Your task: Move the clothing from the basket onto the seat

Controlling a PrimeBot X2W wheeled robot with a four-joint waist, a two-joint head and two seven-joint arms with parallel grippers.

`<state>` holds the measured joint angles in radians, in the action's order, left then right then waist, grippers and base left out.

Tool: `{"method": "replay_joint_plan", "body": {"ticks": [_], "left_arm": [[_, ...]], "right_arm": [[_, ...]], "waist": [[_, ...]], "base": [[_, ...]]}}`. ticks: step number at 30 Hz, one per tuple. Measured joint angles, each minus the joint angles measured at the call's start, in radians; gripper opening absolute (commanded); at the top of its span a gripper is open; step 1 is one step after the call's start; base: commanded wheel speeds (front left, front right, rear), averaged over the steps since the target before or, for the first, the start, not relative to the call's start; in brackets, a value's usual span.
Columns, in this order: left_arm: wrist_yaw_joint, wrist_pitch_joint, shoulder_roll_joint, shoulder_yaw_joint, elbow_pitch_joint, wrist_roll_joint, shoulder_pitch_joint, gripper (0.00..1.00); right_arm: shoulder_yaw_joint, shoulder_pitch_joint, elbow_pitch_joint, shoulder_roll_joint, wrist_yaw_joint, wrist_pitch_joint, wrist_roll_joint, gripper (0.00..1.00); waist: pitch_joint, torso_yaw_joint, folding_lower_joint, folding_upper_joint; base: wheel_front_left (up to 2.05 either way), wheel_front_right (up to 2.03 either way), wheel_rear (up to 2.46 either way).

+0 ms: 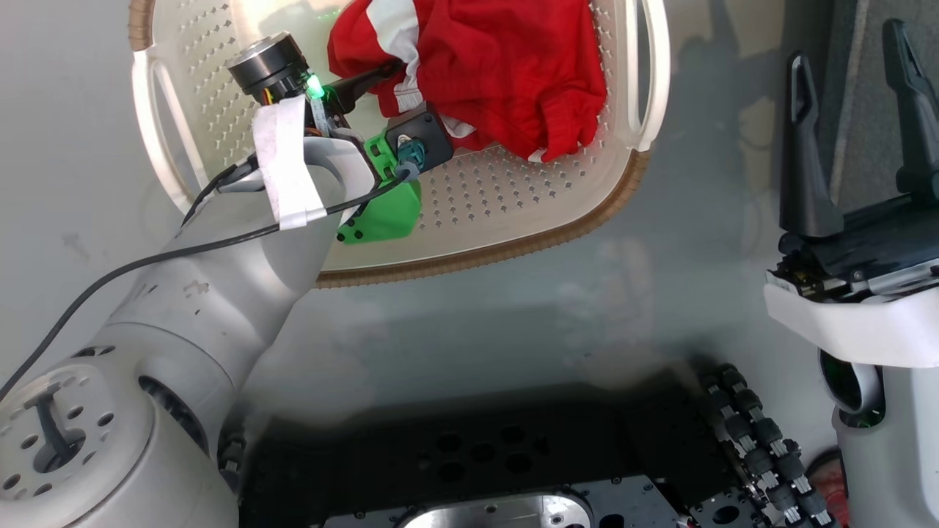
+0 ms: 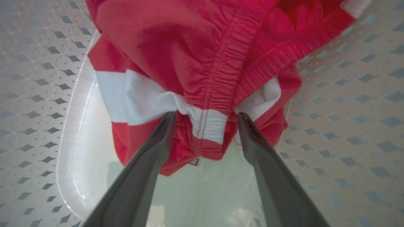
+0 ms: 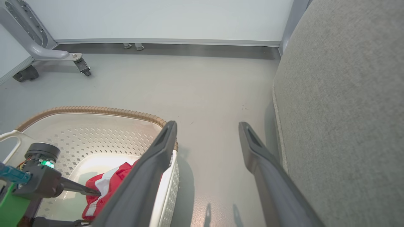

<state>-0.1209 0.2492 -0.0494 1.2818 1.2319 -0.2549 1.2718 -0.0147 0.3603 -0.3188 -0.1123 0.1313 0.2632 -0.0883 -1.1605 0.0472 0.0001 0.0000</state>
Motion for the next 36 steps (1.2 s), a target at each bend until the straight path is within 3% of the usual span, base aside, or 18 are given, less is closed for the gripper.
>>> {"method": "replay_joint_plan", "body": {"ticks": [7,12,14,15,21,36], "left_arm": [[0.044,-0.001,0.000,0.000,0.007,0.002,0.000,1.00],[0.051,-0.013,0.000,0.000,0.007,0.001,0.000,1.00],[0.051,-0.021,0.000,0.000,0.006,0.001,0.000,0.25],[0.051,-0.023,0.000,0.000,0.006,0.001,0.000,0.00],[0.060,-0.028,0.000,-0.001,0.002,-0.002,0.000,0.00],[0.154,0.012,0.001,-0.040,-0.116,-0.109,-0.046,0.00]], "right_arm": [[-0.026,-0.011,-0.013,-0.010,0.000,0.000,-0.005,1.00],[-0.029,-0.020,-0.018,-0.016,0.000,0.000,-0.009,1.00],[-0.031,-0.023,-0.018,-0.020,0.000,0.000,-0.009,1.00],[-0.033,-0.023,-0.019,-0.021,0.000,0.000,-0.009,1.00],[-0.041,-0.023,-0.021,-0.026,0.000,0.000,-0.011,1.00],[0.022,0.016,-0.019,-0.054,0.000,0.000,-0.012,1.00]], "waist": [[-0.004,0.018,0.0000,0.0000],[-0.007,0.024,0.0000,0.0000],[-0.007,0.024,0.0000,0.0000],[-0.007,0.024,0.0000,0.0000],[-0.006,0.024,0.0000,0.0000],[0.009,-0.066,0.0000,0.0000]], "base": [[0.00,0.00,0.00],[0.00,0.00,0.00],[0.00,0.00,0.00],[0.00,0.00,0.00],[0.00,0.00,0.00],[0.00,0.00,0.00]]}}
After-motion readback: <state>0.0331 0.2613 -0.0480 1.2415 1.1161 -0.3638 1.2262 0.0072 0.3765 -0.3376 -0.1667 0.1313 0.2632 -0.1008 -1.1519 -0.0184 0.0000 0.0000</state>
